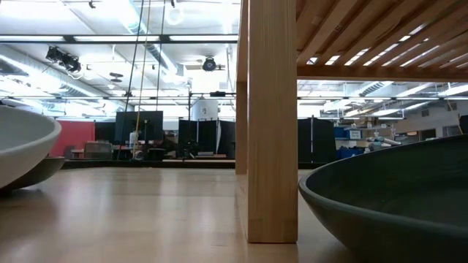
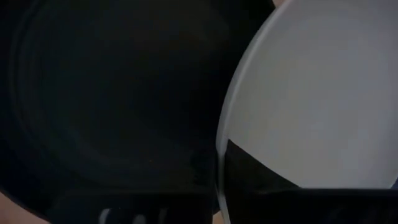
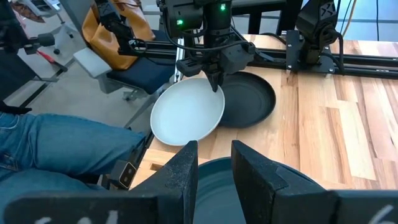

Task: Place and stack plates onto a shelf
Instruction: Stack the off white plate on top of the dark green plate

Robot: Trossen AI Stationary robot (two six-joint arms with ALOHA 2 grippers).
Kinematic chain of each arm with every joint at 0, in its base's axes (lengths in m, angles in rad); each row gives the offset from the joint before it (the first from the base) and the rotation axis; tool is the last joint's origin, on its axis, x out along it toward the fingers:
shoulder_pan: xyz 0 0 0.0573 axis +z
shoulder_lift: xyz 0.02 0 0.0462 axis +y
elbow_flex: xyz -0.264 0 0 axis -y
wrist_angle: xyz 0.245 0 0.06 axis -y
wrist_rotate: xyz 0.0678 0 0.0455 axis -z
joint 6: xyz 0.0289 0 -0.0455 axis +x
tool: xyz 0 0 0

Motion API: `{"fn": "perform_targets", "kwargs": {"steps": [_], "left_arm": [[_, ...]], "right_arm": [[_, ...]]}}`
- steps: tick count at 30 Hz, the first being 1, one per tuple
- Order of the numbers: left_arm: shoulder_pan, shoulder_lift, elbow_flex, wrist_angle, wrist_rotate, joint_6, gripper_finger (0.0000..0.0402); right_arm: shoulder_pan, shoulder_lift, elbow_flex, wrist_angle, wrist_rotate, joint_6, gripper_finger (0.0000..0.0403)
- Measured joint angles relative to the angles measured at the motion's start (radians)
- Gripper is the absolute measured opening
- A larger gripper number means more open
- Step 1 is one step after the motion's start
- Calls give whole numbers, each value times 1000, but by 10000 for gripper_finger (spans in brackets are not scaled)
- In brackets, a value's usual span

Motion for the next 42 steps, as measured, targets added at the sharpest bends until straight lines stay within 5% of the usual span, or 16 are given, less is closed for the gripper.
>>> {"fn": "perform_targets", "kwargs": {"steps": [11, 19, 27, 42], "left_arm": [[0, -91, 0, 15, -35, 29, 16], [0, -214, 0, 17, -228, 141, 19], [0, -339, 0, 11, -495, 311, 19], [78, -497, 0, -6, -1253, 611, 20]], "right_arm": [[0, 0, 0, 0, 0, 0, 103], [0, 0, 0, 0, 0, 0, 103], [-3, 0, 0, 0, 120, 0, 103], [-127, 0, 0, 37, 500, 0, 103]]}}
